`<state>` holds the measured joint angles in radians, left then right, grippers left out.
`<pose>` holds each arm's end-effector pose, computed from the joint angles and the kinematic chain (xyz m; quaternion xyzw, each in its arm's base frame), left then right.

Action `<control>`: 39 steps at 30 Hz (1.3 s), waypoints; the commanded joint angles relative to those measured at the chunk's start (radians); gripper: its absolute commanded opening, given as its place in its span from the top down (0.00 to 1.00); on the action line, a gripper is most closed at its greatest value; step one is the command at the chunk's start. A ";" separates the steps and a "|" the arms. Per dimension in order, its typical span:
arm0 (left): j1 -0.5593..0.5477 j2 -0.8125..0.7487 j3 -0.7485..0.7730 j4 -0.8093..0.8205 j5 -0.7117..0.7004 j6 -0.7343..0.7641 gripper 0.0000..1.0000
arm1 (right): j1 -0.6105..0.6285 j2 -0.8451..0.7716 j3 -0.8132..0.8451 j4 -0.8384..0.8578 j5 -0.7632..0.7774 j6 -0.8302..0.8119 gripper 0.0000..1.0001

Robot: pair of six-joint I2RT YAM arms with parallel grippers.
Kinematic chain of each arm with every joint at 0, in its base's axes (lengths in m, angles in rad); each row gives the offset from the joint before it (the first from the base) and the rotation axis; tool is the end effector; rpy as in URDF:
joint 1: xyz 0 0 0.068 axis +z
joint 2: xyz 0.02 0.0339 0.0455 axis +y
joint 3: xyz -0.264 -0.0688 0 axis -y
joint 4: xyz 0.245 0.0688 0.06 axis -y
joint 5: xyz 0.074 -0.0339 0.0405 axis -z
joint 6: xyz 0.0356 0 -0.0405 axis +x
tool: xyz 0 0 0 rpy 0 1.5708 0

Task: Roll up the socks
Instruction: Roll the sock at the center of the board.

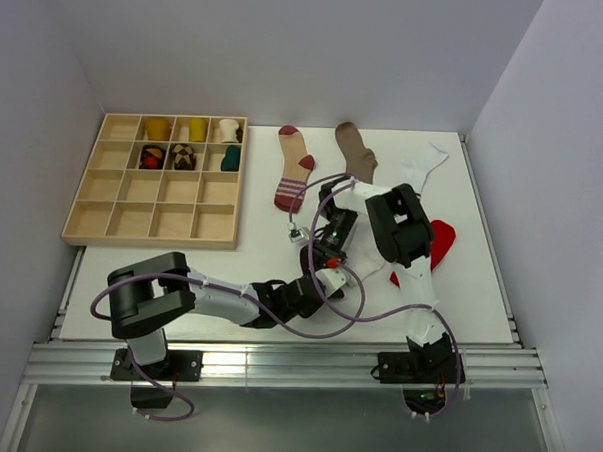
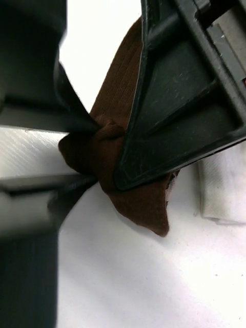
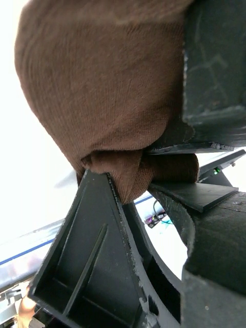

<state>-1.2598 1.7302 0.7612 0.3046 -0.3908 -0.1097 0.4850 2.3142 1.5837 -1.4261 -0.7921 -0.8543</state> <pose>0.1152 -0.3141 0.1402 0.4083 0.7863 -0.1364 0.4431 0.3124 0.1933 0.1066 0.4609 -0.7617 -0.4120 0.1940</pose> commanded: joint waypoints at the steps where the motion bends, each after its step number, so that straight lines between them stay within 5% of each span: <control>1: -0.007 0.031 0.049 -0.008 0.058 -0.011 0.68 | -0.006 0.030 0.006 0.061 0.059 -0.022 0.75; 10: 0.108 0.022 0.038 -0.053 0.381 -0.130 1.00 | -0.017 -0.064 -0.040 0.131 0.037 0.008 0.55; 25: 0.292 0.065 0.035 -0.117 0.800 -0.272 1.00 | -0.243 -0.450 -0.231 0.434 0.001 0.136 0.47; 32: 0.385 0.118 0.030 -0.104 1.024 -0.369 1.00 | -0.270 -0.772 -0.526 0.680 0.062 0.078 0.43; 39: 0.412 0.184 0.108 -0.218 1.041 -0.487 1.00 | -0.258 -1.016 -0.735 0.834 0.071 -0.008 0.36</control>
<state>-0.8440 1.8584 0.8570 0.2722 0.6300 -0.5415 0.2157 1.3682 0.8921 -0.7193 -0.7338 -0.8066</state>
